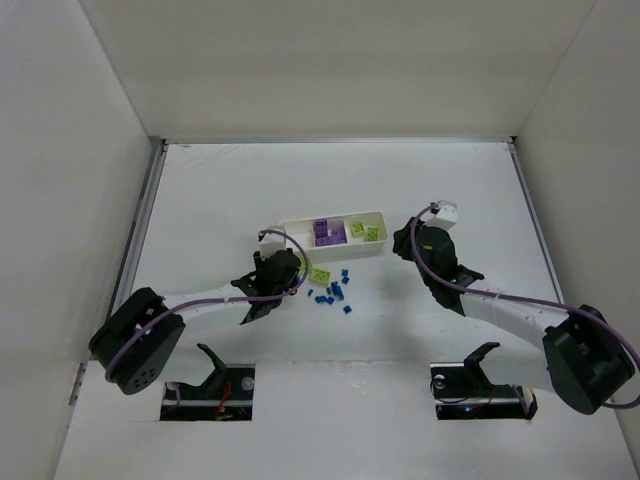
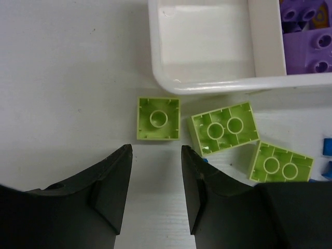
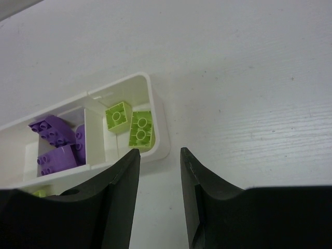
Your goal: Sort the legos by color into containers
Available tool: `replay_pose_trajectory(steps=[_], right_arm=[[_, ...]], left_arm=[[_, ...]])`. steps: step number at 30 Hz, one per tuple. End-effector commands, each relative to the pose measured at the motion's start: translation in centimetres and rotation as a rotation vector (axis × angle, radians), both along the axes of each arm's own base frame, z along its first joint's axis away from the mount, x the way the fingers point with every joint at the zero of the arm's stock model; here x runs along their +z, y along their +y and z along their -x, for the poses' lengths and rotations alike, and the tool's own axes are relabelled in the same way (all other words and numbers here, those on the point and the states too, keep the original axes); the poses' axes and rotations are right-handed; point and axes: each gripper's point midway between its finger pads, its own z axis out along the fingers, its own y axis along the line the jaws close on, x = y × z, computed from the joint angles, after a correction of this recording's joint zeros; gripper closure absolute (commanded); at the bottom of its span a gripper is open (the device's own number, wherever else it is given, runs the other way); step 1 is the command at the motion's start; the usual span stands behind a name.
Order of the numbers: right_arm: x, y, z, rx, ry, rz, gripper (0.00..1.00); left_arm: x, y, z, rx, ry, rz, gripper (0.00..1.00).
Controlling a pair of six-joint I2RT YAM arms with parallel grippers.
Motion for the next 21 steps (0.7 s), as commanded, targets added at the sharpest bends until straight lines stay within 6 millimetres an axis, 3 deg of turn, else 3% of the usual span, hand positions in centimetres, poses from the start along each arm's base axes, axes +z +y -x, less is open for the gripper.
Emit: replay_pose_trajectory(steps=[1,11,15,21], right_arm=[[2.6,1.2,-1.1,0.016,-0.076,-0.035,0.57],[2.7,1.9,-1.0,0.037,-0.076,-0.022,0.57],[2.2,2.2,-1.0,0.043,-0.062,-0.012,0.56],[2.3,2.6,-1.0,0.054,-0.062,-0.009,0.56]], left_arm=[[1.5,0.0,-1.8,0.041,-0.065,0.04,0.6],[-0.5,-0.5,-3.2,0.018,-0.043,-0.005,0.59],[0.1,-0.4,-3.5,0.023,-0.062,0.002,0.58],[0.8,0.5,-3.6,0.055,-0.088,-0.03,0.48]])
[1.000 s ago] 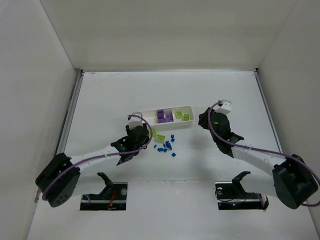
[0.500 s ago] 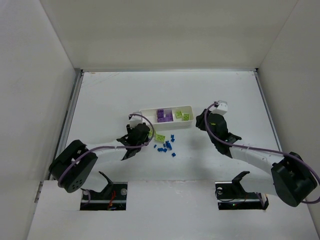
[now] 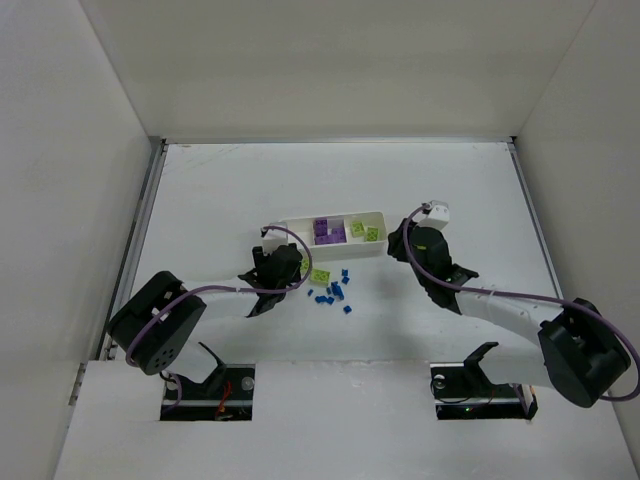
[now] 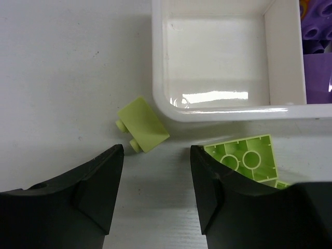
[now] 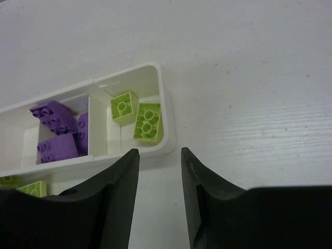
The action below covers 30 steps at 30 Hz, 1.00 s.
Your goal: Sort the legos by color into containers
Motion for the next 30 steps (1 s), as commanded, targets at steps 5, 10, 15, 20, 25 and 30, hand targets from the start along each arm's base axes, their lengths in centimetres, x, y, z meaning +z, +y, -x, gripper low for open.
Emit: replay_pose_trajectory(steps=[5,10,15,20,25,30], right_arm=[[3.0,1.3,-1.2,0.012,-0.084,-0.04,0.56],[2.8,1.6,-1.1,0.023,-0.077,-0.031,0.56],[2.7,2.0,-1.1,0.034,-0.07,-0.028,0.56],[2.6,2.2,-1.1,0.038,-0.07,-0.022,0.56],[2.6,2.0,-1.1,0.035,-0.073,-0.021,0.56],[2.7,2.0,-1.1,0.032,-0.077,-0.02,0.56]], left_arm=[[2.4,0.9,-1.5,0.072,-0.093,-0.022,0.46],[2.9,0.9,-2.8,0.099,-0.127,-0.025,0.48],[2.6,0.3,-4.0,0.085,-0.133,-0.048,0.47],[2.3,-0.1,-4.5,0.074,-0.131,-0.065,0.54],[2.2,0.0,-3.2,0.058,-0.116,-0.074,0.71],[4.2,-0.1,-0.4,0.034,-0.133,-0.026,0.78]])
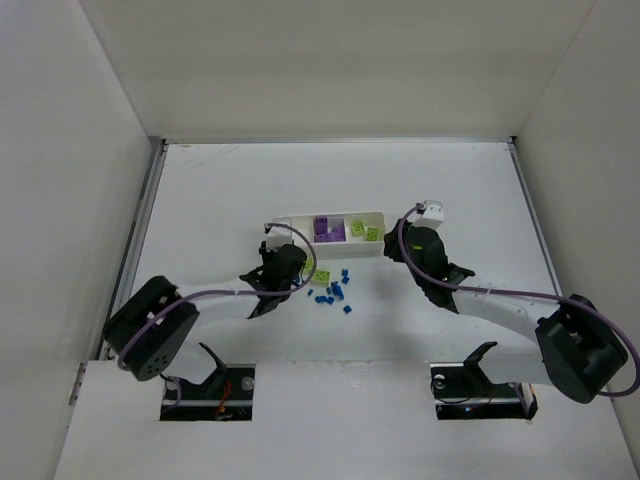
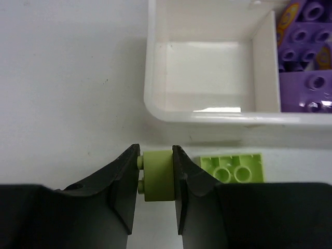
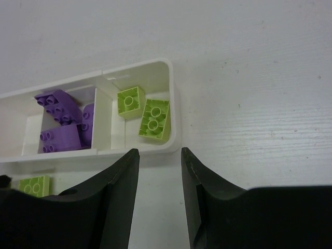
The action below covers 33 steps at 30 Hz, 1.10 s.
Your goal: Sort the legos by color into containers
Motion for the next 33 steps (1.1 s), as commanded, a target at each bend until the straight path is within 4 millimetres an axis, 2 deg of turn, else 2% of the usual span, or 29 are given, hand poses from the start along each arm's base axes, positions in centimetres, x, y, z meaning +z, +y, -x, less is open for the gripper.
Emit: replay_pose_trajectory(steps=[1,4,6,9,15,21,26,29,33], right_arm=[[2.9,0.8,-1.2,-0.001,-0.079,-0.042,0.56],[3.0,0.7,-1.1,-0.004,-0.081,-0.043,0.56],[3.3,0.4,-1.0,-0.014,-0.092,-0.054,0.56],[3.8,-0.9,-1.0,-0.049,-0.109,-0.067,0.56],[3.9,-3.9,-1.2,-0.152,-0.123,-0.125,0.57],[4.1,-4.3,-1.0,-0.158,-0.133,-0.151,0.57],[4.3,-4.1,-1.0,-0.155,-0.135,-0.152,0.57],[4.2,-3.9,-1.0,-0.148,-0.131,-0.153,0.57],[4.2,-3.9,-1.1,-0.148,-0.131,-0.153,0.56]], left_arm=[[3.4,0.0,1.4,0.002,-0.063,0.063,0.78],[6.9,-0.9,1.8,-0.027,-0.116,0.128,0.78],[9.4,-2.2,1.5,-0.053,-0.152,0.183,0.77],[12.3,-6.1,0.6,-0.141,-0.167,0.272,0.77],[14.2,-15.4,-1.6,-0.312,-0.162,0.363,0.77],[12.2,-21.6,-4.1,-0.387,-0.119,0.363,0.76],[11.3,-23.7,-5.9,-0.385,-0.118,0.35,0.73],[11.5,-23.9,-6.4,-0.379,-0.126,0.352,0.58],[12.0,-22.4,-6.0,-0.355,-0.142,0.337,0.43]])
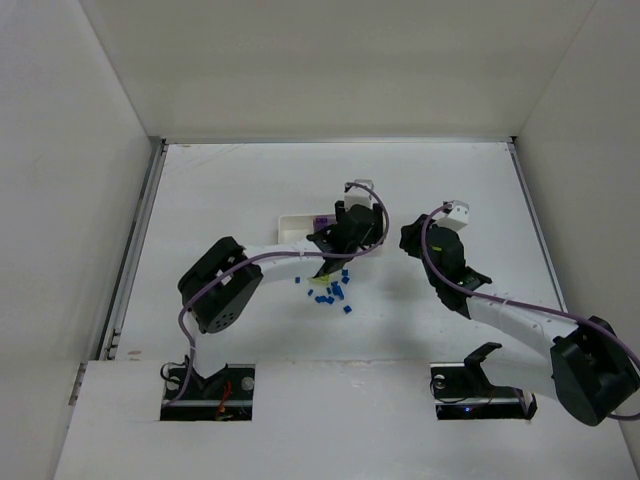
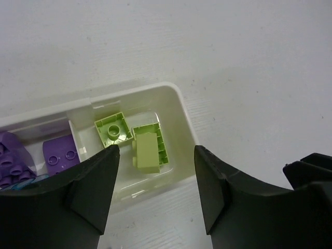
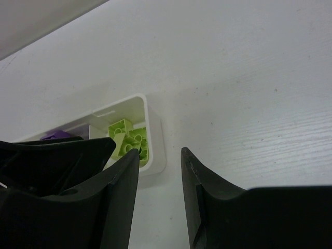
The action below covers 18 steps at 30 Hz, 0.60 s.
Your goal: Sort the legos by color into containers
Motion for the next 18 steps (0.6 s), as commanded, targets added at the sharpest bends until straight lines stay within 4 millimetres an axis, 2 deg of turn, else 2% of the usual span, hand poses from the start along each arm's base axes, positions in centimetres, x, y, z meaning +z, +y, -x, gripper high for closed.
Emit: replay_pose_trajectory(steps=[1,2,6,11,14,18], right_arm=[[1.7,0.3,-0.6,-0.006,-0.057,-0.046,0.56],[1.7,0.4,-0.7,-0.003,-0.057,-0.043,0.56],[1.7,1.0,-0.6,0.012,-0.058,-0.038,0.56],[1.4,1.7,-0.7,0.031,-0.046,-0.031,0.56],[1.0,2.0,-0.9,0.035,-0.037,-0.025,0.56],[0.2,2.4,-1.1,0.045,-0.017,-0.011,0.56]], left_arm=[[4.5,1.1,-0.4,0.032,-0.084,0.058,0.42],[4.4,2.1,0.2,0.041,-0.088,0.046,0.42],[3.2,7.1,4.1,0.091,-0.094,0.002,0.54],[1.0,13.3,8.3,0.169,-0.105,-0.089,0.57],[-0.4,15.0,9.4,0.195,-0.069,-0.103,0.51],[-2.1,15.6,9.7,0.21,-0.029,-0.105,0.38]])
